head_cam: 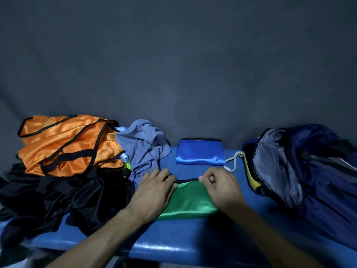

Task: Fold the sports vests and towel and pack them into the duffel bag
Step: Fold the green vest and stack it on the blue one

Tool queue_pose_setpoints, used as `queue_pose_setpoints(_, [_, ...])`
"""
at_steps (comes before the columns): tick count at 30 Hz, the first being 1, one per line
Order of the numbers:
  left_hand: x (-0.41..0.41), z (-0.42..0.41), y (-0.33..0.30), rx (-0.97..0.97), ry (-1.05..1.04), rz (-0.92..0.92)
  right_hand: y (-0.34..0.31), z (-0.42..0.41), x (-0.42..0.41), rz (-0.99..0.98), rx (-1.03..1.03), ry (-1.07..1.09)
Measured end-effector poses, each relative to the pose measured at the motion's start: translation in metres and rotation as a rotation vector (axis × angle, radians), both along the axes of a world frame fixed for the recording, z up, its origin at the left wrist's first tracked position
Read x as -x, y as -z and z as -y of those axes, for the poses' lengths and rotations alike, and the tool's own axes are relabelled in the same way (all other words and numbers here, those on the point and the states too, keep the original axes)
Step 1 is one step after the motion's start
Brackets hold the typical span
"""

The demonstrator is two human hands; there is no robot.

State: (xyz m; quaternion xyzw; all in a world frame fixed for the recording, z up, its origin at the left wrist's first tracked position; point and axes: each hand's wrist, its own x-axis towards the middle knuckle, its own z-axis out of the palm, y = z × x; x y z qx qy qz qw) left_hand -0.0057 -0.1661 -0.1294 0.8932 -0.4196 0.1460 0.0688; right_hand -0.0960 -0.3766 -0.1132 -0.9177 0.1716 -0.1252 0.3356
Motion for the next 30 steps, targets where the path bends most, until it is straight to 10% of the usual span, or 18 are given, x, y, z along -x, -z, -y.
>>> queue_pose_setpoints(14, [-0.02,-0.016,-0.041,-0.088,0.182,-0.766,-0.035,0.009,-0.007,0.238,-0.462,-0.136])
queue_pose_setpoints(24, [-0.045,0.03,-0.059,0.736,0.078,-0.923,-0.041,0.043,-0.034,0.375,-0.642,-0.006])
queue_pose_setpoints(30, [-0.112,0.093,-0.064,0.838,0.024,-0.993,-0.039,0.077,-0.068,0.458,-0.229,0.085])
